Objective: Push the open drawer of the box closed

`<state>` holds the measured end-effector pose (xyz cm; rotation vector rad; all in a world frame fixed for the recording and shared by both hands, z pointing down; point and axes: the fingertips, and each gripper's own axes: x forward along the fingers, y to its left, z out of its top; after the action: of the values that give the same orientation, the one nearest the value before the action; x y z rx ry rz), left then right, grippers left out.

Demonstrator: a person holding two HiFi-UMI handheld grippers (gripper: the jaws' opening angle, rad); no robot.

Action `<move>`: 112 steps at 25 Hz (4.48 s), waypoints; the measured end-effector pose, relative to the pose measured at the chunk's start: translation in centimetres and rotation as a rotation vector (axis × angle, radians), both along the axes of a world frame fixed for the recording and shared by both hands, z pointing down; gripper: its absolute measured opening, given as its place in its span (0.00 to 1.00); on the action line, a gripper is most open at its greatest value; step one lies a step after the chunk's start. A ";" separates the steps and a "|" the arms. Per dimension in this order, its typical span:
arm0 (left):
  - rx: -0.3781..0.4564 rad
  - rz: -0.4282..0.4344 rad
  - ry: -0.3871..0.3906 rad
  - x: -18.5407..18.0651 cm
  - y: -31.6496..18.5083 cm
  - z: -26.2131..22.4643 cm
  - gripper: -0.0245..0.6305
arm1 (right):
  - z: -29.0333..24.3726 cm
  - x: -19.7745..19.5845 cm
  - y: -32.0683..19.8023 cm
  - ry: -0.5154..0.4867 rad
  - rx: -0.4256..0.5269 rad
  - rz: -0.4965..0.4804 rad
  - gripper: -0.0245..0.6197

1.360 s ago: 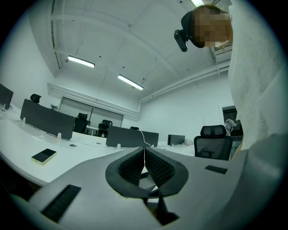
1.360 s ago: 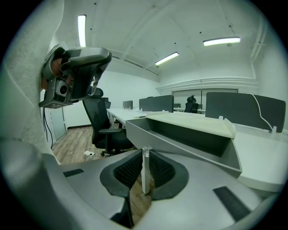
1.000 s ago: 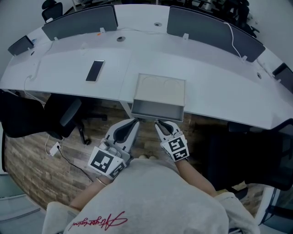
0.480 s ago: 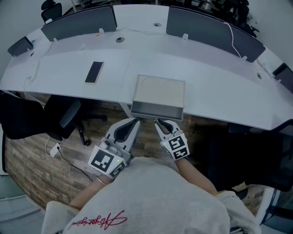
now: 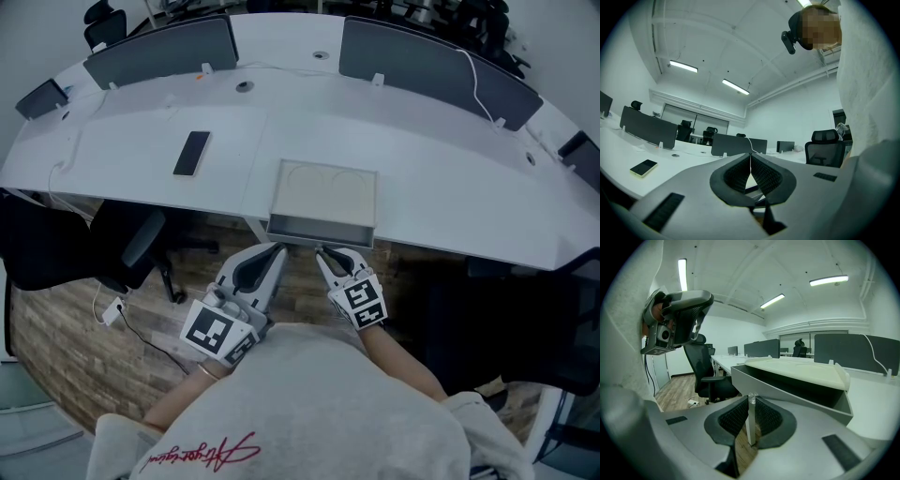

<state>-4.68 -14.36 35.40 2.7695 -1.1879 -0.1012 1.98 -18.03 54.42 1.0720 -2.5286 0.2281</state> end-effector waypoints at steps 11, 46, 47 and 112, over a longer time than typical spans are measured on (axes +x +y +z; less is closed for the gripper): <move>0.001 -0.025 0.002 -0.5 -0.4 -0.1 0.07 | 0.0 0.2 -0.8 -0.009 -0.003 0.008 0.13; 0.005 -0.014 -0.019 -0.8 -1.8 0.3 0.07 | 0.0 0.4 -2.8 -0.019 0.008 0.024 0.13; 0.006 -0.011 -0.023 -0.8 -1.8 0.4 0.07 | 0.1 0.4 -2.8 -0.018 0.007 0.023 0.13; 0.024 0.067 0.029 -1.8 -1.4 0.2 0.07 | -11.3 1.6 -0.1 -0.153 0.276 0.182 0.13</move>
<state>-6.51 -15.72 35.64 2.8156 -1.0928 -0.1498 3.62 -18.18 43.08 1.4439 -2.6539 0.0087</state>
